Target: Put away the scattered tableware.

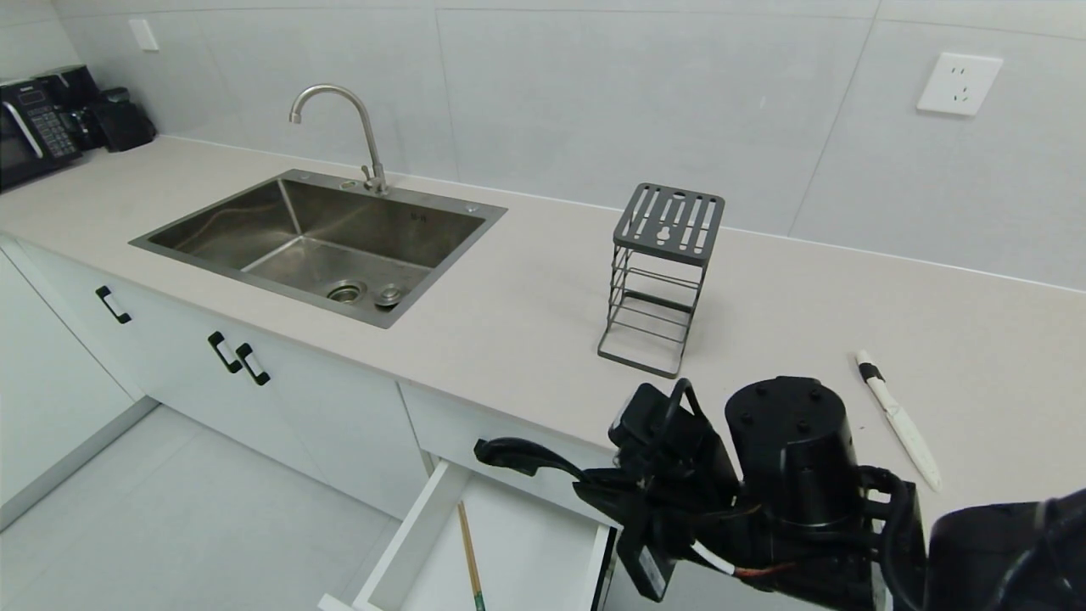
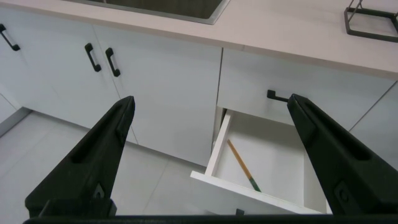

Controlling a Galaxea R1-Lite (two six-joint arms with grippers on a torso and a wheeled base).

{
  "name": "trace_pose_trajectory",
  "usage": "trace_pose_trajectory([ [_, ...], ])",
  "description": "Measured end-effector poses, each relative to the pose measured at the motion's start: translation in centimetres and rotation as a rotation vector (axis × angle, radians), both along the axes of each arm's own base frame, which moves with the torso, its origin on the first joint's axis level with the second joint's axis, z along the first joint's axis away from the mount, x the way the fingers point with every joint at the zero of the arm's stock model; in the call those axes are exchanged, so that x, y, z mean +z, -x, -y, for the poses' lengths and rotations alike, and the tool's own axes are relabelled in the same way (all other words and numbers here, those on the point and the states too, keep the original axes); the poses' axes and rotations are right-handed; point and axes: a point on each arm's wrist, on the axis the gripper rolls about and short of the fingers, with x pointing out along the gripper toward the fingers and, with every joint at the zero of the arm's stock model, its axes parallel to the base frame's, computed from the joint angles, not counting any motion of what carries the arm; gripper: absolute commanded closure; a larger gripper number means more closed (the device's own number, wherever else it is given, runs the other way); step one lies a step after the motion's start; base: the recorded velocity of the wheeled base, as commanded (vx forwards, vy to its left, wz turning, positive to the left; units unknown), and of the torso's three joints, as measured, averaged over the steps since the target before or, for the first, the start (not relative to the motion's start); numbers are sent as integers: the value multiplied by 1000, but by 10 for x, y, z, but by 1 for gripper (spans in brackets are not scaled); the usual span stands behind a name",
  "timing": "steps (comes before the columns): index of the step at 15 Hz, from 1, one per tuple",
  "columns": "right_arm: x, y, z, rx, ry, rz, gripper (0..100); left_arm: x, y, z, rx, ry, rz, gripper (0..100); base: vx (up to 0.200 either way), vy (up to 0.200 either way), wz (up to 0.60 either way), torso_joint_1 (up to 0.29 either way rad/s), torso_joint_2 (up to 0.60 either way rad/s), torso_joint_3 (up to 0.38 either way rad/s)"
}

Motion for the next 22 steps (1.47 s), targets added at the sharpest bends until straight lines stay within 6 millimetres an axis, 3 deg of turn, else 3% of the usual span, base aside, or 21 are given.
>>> trace_pose_trajectory([
  [3,3,15,-20,86,5,34,100,0,0,0,0,0,0,0,0,0,0,0,0,0],
  [8,23,6,-45,129,81,73,100,0,0,0,0,0,0,0,0,0,0,0,0,0],
  [14,31,3,-51,130,87,119,100,0,0,0,0,0,0,0,0,0,0,-10,17,11],
  [22,35,5,-57,140,72,133,100,0,0,0,0,0,0,0,0,0,0,-198,392,192],
])
